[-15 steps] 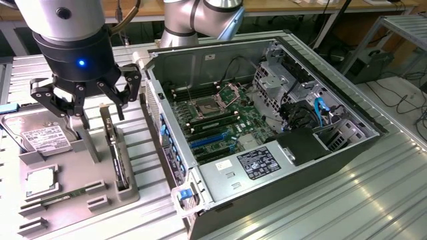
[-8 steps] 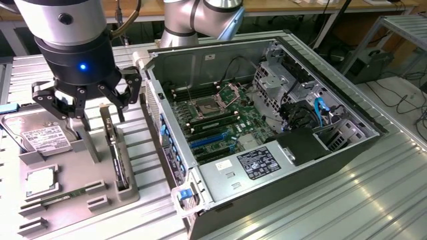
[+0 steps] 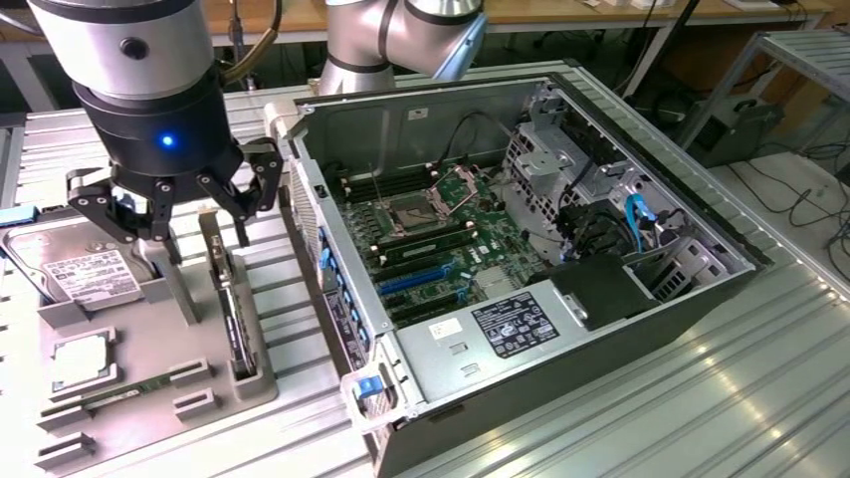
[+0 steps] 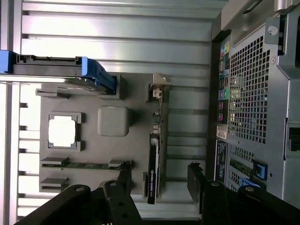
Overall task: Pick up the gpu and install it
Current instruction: 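Pick up the gpu and move the gpu toward the slot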
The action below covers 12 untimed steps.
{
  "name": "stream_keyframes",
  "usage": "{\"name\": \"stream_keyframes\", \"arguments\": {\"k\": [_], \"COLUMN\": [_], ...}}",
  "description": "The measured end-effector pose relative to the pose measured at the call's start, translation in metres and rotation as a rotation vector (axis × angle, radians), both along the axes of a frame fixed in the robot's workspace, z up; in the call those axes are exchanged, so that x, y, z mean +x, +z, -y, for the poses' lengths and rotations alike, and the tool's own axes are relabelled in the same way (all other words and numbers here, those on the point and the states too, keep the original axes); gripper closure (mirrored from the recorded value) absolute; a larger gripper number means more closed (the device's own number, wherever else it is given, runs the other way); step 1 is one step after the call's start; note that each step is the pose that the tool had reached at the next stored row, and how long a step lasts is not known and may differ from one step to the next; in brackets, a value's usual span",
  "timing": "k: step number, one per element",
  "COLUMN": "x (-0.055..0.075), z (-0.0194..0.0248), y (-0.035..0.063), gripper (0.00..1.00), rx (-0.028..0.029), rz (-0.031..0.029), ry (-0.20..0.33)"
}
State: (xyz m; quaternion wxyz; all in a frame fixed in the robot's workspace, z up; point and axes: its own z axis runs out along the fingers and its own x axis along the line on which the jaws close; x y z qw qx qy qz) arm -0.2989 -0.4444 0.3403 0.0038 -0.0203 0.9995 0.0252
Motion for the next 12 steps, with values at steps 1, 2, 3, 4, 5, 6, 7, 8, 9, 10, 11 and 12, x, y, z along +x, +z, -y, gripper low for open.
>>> {"name": "stream_keyframes", "arguments": {"k": [1, 2, 3, 4, 5, 6, 7, 8, 9, 10, 11, 12], "x": [0.0, 0.0, 0.0, 0.0, 0.0, 0.0, 0.0, 0.0, 0.0, 0.0, 0.0, 0.0], "z": [0.0001, 0.0002, 0.0004, 0.0006, 0.0008, 0.0011, 0.0014, 0.0016, 0.0018, 0.002, 0.0022, 0.0025], "y": [-0.0005, -0.001, -0.0015, -0.002, -0.0027, -0.0031, -0.0037, -0.0043, -0.0048, -0.0053, -0.0058, -0.0063], "gripper": [0.4, 0.4, 0.4, 0.4, 0.4, 0.4, 0.4, 0.4, 0.4, 0.4, 0.4, 0.4], "rx": [0.0001, 0.0002, 0.0004, 0.0007, 0.001, 0.0013, 0.0019, 0.0024, 0.0028, 0.0031, 0.0033, 0.0036], "rz": [0.0, -0.0001, 0.0, 0.0, 0.0, -0.0001, 0.0, 0.0, 0.0001, 0.0001, 0.0, 0.0], "ry": [0.0, 0.001, 0.001, 0.001, 0.002, 0.002, 0.002, 0.003, 0.003, 0.003, 0.004, 0.004]}}
